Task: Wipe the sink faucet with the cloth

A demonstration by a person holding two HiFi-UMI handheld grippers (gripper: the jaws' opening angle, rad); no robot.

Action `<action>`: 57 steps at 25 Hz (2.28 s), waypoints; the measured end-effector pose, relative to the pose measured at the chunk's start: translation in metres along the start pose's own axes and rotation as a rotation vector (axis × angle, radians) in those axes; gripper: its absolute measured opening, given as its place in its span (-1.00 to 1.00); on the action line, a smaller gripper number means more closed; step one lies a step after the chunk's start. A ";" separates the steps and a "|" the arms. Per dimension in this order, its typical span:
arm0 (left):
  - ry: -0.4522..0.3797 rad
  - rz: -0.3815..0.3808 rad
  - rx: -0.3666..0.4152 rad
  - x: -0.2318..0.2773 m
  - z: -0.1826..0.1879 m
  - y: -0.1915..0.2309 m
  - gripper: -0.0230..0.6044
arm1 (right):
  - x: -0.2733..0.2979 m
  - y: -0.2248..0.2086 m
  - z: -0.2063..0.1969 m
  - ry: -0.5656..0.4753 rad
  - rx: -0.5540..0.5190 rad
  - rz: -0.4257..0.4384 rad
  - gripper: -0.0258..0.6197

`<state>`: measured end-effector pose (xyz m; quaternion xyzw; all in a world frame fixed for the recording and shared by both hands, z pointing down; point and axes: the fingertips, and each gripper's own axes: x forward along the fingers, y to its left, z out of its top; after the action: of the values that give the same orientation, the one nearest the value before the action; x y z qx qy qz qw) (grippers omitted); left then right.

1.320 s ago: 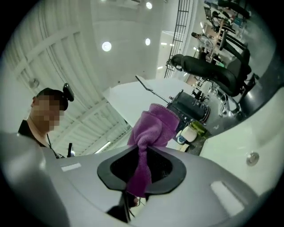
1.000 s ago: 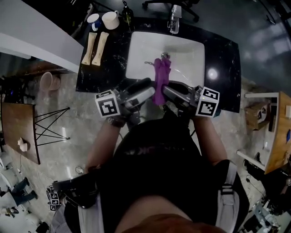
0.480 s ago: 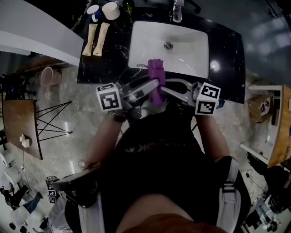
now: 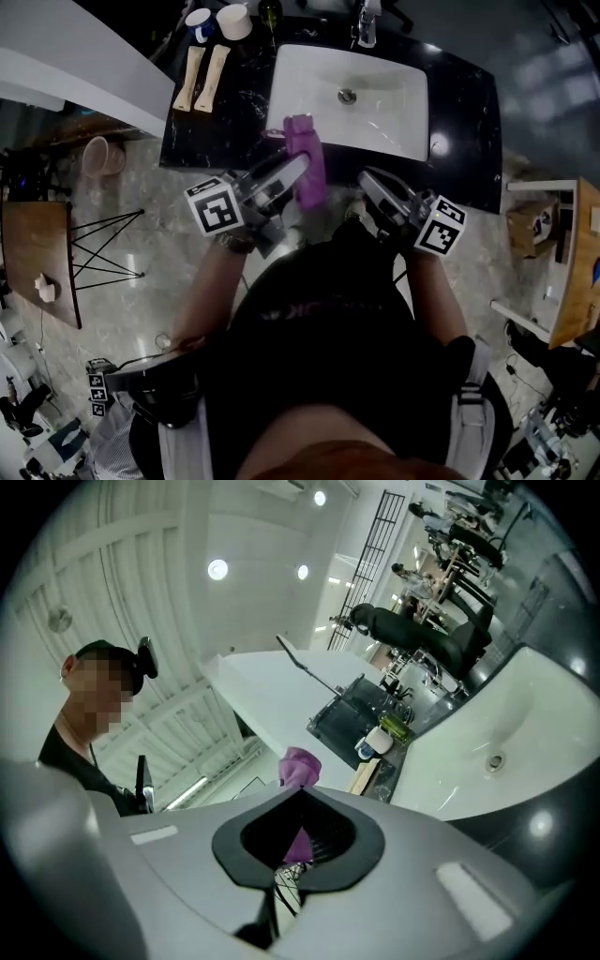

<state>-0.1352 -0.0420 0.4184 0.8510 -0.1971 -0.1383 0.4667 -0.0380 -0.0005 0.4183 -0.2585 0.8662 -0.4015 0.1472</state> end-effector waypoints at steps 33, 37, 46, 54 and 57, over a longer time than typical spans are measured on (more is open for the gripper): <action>-0.051 0.172 0.099 0.192 0.157 0.041 -0.54 | -0.192 -0.080 0.081 -0.199 0.066 -0.211 -0.89; -0.047 0.150 0.064 0.227 0.203 0.080 -0.54 | -0.190 -0.087 0.094 -0.295 0.079 -0.279 -0.89; 0.022 0.129 -0.055 0.308 0.252 0.168 -0.54 | -0.193 -0.102 0.097 -0.430 0.096 -0.492 -0.89; 0.144 0.188 -0.044 0.339 0.229 0.229 -0.54 | -0.183 -0.111 0.087 -0.465 0.139 -0.579 -0.89; 0.159 0.242 -0.028 0.342 0.214 0.251 -0.54 | -0.175 -0.115 0.086 -0.461 0.141 -0.593 -0.89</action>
<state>0.0253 -0.4809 0.5012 0.8227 -0.2585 -0.0160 0.5061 0.1835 -0.0168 0.4609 -0.5706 0.6681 -0.4168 0.2330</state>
